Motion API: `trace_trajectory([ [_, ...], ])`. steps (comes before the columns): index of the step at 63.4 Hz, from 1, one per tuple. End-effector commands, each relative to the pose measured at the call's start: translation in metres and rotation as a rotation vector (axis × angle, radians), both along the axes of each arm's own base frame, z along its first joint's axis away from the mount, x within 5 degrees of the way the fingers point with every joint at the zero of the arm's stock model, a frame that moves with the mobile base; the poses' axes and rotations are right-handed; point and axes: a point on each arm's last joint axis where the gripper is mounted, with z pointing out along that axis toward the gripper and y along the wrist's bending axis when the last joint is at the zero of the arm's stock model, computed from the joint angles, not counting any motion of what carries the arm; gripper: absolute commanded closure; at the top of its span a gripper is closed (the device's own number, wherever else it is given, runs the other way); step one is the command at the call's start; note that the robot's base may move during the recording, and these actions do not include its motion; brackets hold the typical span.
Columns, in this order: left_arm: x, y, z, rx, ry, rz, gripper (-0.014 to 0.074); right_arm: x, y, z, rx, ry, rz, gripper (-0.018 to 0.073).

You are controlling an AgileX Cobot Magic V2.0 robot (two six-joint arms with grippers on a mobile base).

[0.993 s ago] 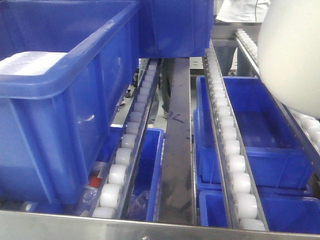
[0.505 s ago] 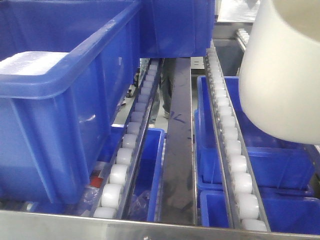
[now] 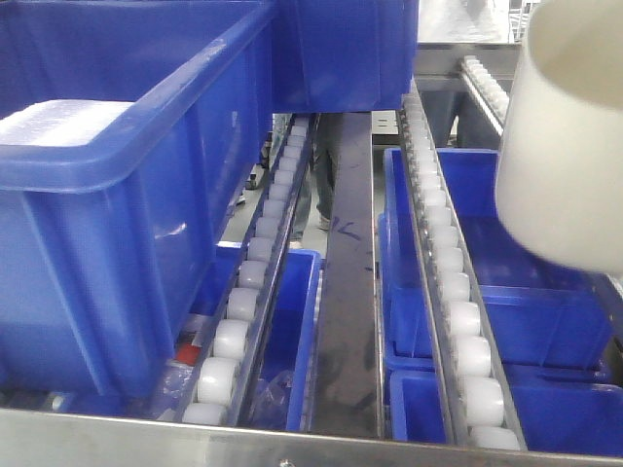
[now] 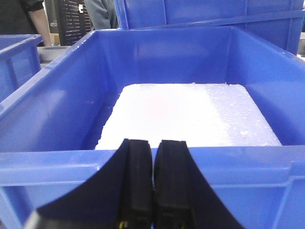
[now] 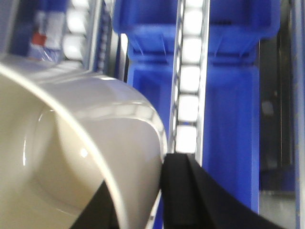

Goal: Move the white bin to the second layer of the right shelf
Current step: 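Lower the white bin with the right gripper onto the roller track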

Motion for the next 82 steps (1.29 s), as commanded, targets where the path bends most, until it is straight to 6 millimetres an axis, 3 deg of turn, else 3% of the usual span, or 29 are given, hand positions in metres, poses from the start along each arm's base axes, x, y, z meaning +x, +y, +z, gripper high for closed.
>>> trace_trajectory([
  [1,0.0,0.0,-0.002,-0.027,-0.07,0.002,0.0512,0.011,-0.001,0.015,0.008,-0.108,-0.012,0.0504],
  [58,0.0,0.0,-0.002,-0.027,-0.07,0.002,0.0512,0.046,0.001,-0.031,-0.004,0.034,-0.017,0.0504],
  [82,0.0,0.0,-0.002,-0.027,-0.07,0.002,0.0512,0.05,-0.002,-0.038,-0.022,0.052,-0.019,0.0504],
])
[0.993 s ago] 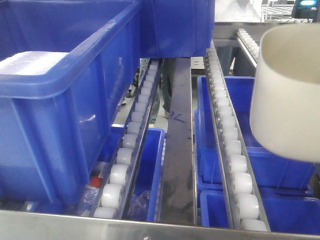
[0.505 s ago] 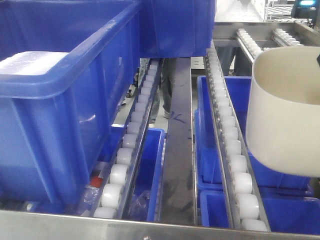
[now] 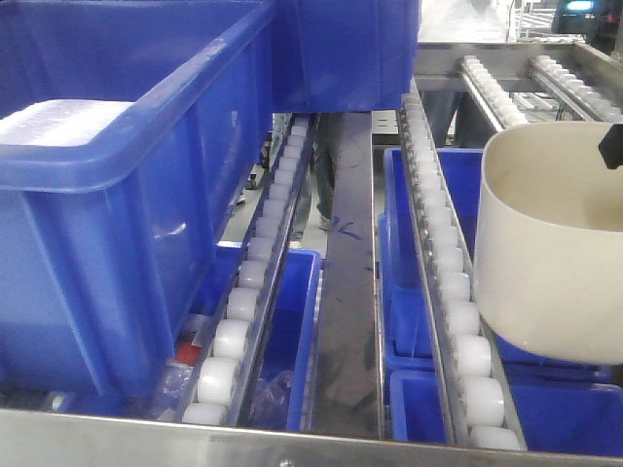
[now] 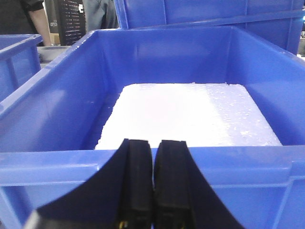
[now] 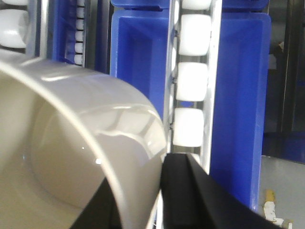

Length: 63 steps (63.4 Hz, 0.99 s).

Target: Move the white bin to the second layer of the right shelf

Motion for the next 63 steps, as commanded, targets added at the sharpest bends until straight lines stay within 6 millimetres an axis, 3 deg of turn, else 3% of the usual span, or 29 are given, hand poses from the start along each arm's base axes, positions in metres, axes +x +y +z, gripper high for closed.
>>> trace_trajectory([
  [1,0.0,0.0,-0.002,-0.027,-0.07,0.002,0.0512,0.009,-0.005,0.019,-0.004,-0.122,-0.014,0.0504],
  [44,0.0,0.0,-0.002,-0.027,-0.07,0.002,0.0512,0.011,-0.011,0.017,-0.006,-0.115,-0.039,0.0504],
  [63,0.0,0.0,-0.002,-0.027,-0.07,0.002,0.0512,0.015,-0.011,0.006,-0.007,-0.075,-0.039,0.0504],
])
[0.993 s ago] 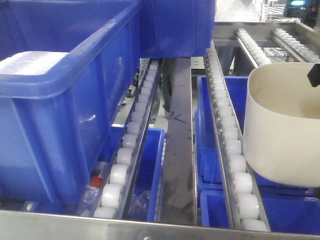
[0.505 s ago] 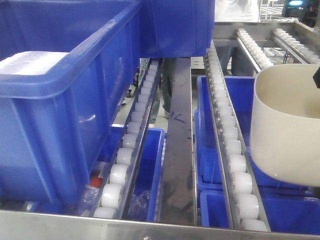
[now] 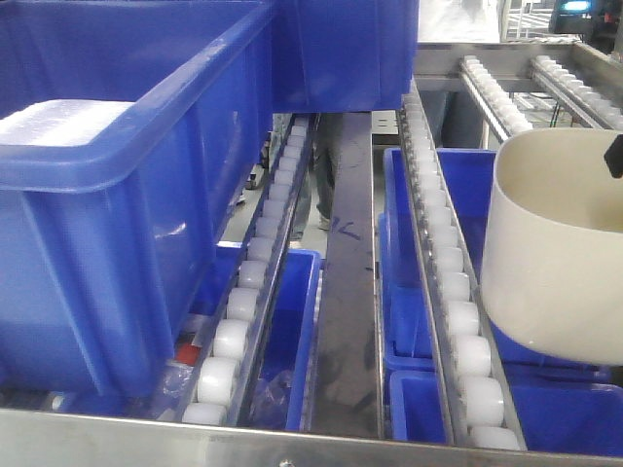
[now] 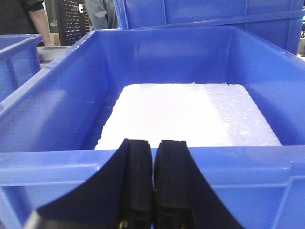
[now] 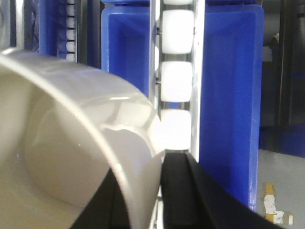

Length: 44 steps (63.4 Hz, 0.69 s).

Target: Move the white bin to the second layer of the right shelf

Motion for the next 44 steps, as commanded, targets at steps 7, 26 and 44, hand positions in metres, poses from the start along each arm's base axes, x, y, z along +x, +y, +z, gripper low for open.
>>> trace_trajectory([
  [7,-0.0005,0.0005,-0.0022,-0.027,-0.07,0.002,0.0512,0.008,-0.0017,0.0149,-0.006,-0.098,-0.003,0.0504],
  [26,-0.0005,0.0005,-0.0022,-0.027,-0.07,0.002,0.0512,0.0074,-0.0017,0.0144,-0.006,-0.089,-0.002,0.0499],
  [44,-0.0005,0.0005,-0.0022,-0.027,-0.07,0.002,0.0512,0.0071,-0.0017,0.015,-0.006,-0.091,-0.002,0.0345],
])
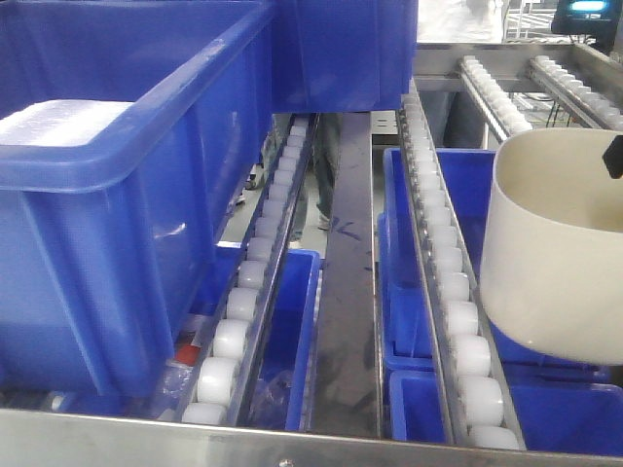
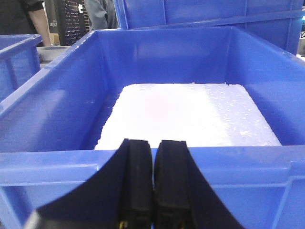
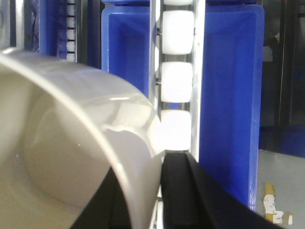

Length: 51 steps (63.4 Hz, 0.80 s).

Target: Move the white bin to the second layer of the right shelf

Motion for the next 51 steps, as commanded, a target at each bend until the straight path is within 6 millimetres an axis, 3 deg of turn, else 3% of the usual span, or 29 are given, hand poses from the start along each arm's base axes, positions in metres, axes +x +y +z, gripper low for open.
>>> trace_trajectory([
  [1,-0.0005,0.0005,-0.0022,-0.027,-0.07,0.002,0.0512,0.0067,-0.0017,0.015,-0.005,-0.091,-0.004,0.0327],
  [13,-0.0005,0.0005,-0.0022,-0.027,-0.07,0.002,0.0512,0.0063,-0.0017,0.0167,-0.005,-0.1,-0.004,0.0154],
  [51,-0.0005,0.0005,-0.0022,-0.027,-0.07,0.002,0.0512,0.0042,-0.0014,0.023,0.007,-0.128,-0.012,0.0153],
])
